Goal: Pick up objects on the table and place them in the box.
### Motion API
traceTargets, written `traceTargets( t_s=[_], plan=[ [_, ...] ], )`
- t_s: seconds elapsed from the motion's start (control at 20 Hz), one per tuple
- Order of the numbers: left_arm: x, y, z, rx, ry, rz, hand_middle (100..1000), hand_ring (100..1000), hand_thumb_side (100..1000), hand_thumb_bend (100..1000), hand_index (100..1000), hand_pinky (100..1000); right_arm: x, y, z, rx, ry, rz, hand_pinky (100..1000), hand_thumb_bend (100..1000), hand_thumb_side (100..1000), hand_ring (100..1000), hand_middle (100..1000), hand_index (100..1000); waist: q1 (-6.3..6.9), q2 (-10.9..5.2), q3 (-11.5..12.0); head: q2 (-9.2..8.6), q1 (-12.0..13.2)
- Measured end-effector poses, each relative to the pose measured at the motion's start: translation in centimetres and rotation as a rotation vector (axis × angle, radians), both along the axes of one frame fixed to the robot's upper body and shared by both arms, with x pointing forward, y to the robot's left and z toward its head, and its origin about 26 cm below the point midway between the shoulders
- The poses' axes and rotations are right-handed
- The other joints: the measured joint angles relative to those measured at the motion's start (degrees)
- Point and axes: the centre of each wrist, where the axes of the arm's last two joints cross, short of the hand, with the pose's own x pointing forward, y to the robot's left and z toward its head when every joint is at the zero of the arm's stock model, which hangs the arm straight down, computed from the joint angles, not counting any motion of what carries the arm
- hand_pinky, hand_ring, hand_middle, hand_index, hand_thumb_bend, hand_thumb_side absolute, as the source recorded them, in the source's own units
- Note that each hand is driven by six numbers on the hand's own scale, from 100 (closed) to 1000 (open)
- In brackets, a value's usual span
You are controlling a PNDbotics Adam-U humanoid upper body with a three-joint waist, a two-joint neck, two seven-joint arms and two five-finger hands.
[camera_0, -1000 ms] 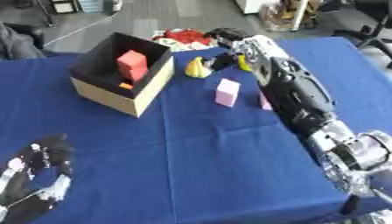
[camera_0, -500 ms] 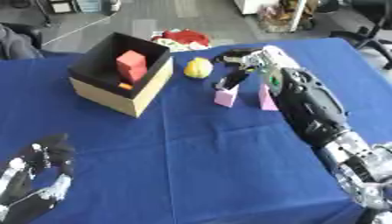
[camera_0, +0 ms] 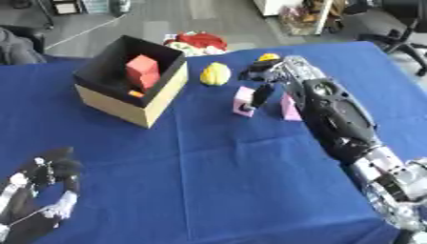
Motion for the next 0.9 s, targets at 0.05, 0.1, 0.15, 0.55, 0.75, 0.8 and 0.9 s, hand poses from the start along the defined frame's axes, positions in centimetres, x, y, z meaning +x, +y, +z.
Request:
traceTargets(
  t_s=[0.05, 0.1, 0.15, 0.55, 0.75, 0.8, 0.9],
  plan=[
    [0.0, 0.0, 0.0, 0.000, 0.000, 0.000, 658, 651, 162, 100, 868, 735, 0.0, 0.1, 0.0, -0.004, -0.003, 0.000, 854, 393, 379, 793, 640, 843, 0.00, 0.00, 0.00, 0.00, 0.00],
    [0.0, 0.0, 0.0, 0.000, 0.000, 0.001, 658, 651, 161, 100, 868, 735, 0.0, 0.2, 0.0, -0.003, -0.010, 0.001, 835, 358, 315, 756, 546, 747, 0.00, 0.00, 0.00, 0.00, 0.00],
    [0.0, 0.0, 0.0, 0.000, 0.000, 0.001, 658, 651, 161, 100, 868, 734, 0.0, 0.3, 0.1, 0.000, -0.024, 0.004, 832, 352, 308, 752, 538, 739, 0.00, 0.00, 0.02, 0.00, 0.00],
    [0.0, 0.0, 0.0, -0.001, -0.001, 0.001, 659, 652, 162, 100, 867, 734, 1.2, 4.3, 5.3, 0.137, -0.325, 0.083, 809, 251, 112, 687, 468, 690, 0.00, 0.00, 0.37, 0.00, -0.04],
    [0.0, 0.0, 0.0, -0.001, -0.001, 0.000, 660, 652, 159, 100, 867, 735, 1.3, 5.2, 5.5, 0.169, -0.387, 0.099, 801, 232, 100, 650, 450, 689, 0.00, -0.05, 0.60, 0.00, -0.21],
    [0.0, -0.1, 0.0, -0.001, 0.000, -0.003, 660, 652, 159, 100, 867, 735, 1.4, 5.5, 5.9, 0.180, -0.404, 0.111, 803, 236, 100, 652, 466, 699, 0.02, -0.09, 1.41, 0.00, -0.58],
    [0.0, -0.2, 0.0, 0.000, 0.001, -0.014, 660, 652, 160, 100, 867, 734, 1.6, 7.7, 7.7, 0.221, -0.465, 0.165, 803, 232, 100, 652, 482, 708, 0.03, -0.10, 2.86, 0.00, -1.31]
  ],
)
